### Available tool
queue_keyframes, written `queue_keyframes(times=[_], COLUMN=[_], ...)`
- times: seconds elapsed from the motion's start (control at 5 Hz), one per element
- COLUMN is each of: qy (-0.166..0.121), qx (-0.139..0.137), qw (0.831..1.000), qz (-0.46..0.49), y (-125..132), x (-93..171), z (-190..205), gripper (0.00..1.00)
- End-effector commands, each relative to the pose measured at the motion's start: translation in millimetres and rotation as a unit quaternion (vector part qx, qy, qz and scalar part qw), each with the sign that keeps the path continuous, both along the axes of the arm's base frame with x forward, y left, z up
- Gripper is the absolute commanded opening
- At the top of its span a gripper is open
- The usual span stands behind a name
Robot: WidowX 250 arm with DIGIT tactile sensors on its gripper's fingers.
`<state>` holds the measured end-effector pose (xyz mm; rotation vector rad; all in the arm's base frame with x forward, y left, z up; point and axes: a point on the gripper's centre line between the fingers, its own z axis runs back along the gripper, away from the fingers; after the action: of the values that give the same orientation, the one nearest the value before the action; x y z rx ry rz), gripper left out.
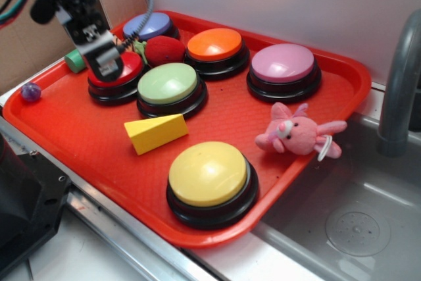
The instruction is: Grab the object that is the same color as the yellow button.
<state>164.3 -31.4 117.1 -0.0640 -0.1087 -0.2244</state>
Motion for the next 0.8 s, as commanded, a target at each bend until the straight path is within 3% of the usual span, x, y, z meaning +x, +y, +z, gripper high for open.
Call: queue_keyframes(times=[0.0, 0.6], qy=[-0.001, 0.027], qx=[0.005, 0.010], qw=[1.000, 0.999], qz=[0.009, 0.015], y=[-2.6, -2.1], x=[12.7, 14.0], z=[-35.3, -73.7], gripper=[1.00, 1.00])
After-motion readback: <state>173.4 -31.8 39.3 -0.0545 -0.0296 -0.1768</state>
